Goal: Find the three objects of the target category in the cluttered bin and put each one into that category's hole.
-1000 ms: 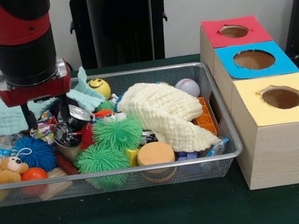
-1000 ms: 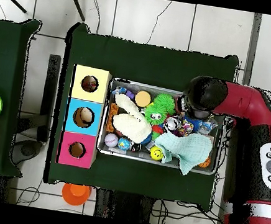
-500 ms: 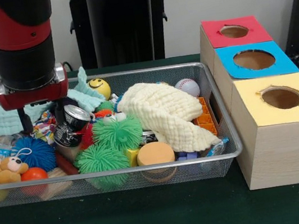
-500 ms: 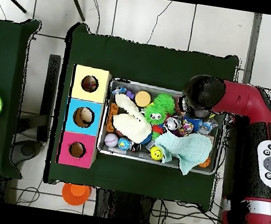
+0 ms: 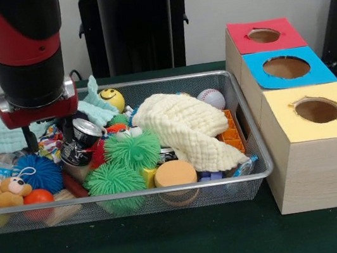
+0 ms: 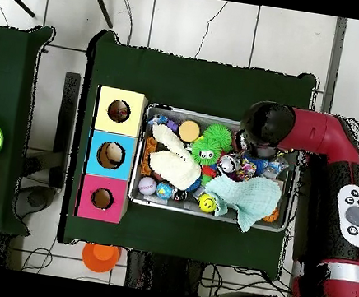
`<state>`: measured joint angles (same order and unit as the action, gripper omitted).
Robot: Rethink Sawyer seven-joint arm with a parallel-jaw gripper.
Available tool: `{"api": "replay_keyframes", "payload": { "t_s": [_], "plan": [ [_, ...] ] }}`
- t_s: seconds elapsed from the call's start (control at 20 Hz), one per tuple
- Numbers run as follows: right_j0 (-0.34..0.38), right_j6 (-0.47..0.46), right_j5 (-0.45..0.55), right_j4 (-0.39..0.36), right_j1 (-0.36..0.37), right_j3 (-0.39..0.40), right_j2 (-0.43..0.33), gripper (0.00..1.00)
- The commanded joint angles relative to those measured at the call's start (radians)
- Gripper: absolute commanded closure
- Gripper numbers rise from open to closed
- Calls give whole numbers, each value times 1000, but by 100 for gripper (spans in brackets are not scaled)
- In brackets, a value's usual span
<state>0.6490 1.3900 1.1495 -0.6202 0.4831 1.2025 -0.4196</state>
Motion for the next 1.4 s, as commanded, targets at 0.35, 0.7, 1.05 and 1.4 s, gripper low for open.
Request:
{"api": "replay_keyframes", "payload": {
  "t_s": [0.35,0.7,1.05,1.4],
  "plan": [
    [-10,-349,161,-78,-77,-21,-24,0],
    [-21,-369,171,-130,-95,-52,-4,0],
    [-13,-360,159,-157,-88,-29,0,0],
    [-10,-376,189,-179,-84,-36,0,0]
  ]
}}
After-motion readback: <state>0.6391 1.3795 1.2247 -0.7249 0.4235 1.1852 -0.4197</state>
